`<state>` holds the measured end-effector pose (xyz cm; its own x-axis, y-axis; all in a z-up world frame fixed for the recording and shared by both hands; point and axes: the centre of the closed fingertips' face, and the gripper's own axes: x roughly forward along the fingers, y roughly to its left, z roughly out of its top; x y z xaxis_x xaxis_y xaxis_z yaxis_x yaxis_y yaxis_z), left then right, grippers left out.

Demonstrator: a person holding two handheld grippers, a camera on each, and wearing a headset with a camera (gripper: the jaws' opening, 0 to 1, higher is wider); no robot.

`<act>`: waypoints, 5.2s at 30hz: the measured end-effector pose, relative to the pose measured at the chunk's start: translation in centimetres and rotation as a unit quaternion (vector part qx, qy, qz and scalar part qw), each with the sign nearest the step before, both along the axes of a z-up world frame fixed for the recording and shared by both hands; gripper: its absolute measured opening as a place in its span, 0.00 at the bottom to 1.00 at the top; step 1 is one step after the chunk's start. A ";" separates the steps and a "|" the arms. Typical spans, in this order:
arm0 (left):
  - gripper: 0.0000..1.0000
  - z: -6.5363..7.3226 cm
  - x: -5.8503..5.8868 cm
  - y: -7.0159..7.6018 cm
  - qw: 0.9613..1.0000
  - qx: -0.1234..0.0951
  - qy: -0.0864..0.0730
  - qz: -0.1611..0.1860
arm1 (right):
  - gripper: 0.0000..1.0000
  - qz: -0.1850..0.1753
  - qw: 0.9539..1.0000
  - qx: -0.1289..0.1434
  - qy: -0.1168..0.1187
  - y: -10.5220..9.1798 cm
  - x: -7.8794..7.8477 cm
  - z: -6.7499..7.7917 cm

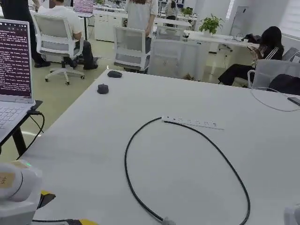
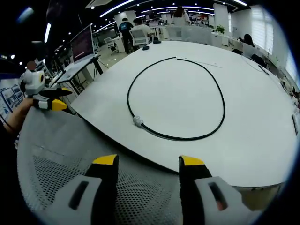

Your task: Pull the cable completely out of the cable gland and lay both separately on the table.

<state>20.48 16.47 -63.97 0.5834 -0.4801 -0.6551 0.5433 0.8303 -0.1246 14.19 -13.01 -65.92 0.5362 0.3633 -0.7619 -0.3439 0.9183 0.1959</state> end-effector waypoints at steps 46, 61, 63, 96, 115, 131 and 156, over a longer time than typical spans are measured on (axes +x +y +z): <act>0.69 0.4 0.4 -0.1 1.000 -0.005 -0.018 0.004 | 0.41 -0.015 0.999 0.024 0.019 0.3 -0.2 -0.3; 0.68 0.8 0.1 -0.9 0.999 0.001 -0.027 -0.026 | 0.40 -0.012 0.999 0.026 0.018 0.3 -0.2 -0.3; 0.68 0.8 0.1 -0.9 0.999 0.005 -0.026 -0.030 | 0.40 -0.012 0.999 0.024 0.018 0.2 -0.2 -0.4; 0.56 -1.4 1.4 -17.9 0.871 0.108 0.000 -0.479 | 0.40 -0.023 0.999 0.035 0.035 0.1 -0.3 -0.8; 0.29 -10.9 3.3 -21.8 0.804 0.168 0.031 -0.570 | 0.39 -0.027 0.998 0.046 0.041 0.2 -0.4 -0.9; 0.17 -10.1 3.4 -20.6 0.813 0.178 0.029 -0.553 | 0.36 0.032 0.999 0.026 0.027 0.7 -0.4 -0.3; 0.16 5.8 -1.9 -17.9 0.868 0.128 -0.100 -0.470 | 0.35 0.359 0.930 0.064 0.044 9.7 2.8 6.9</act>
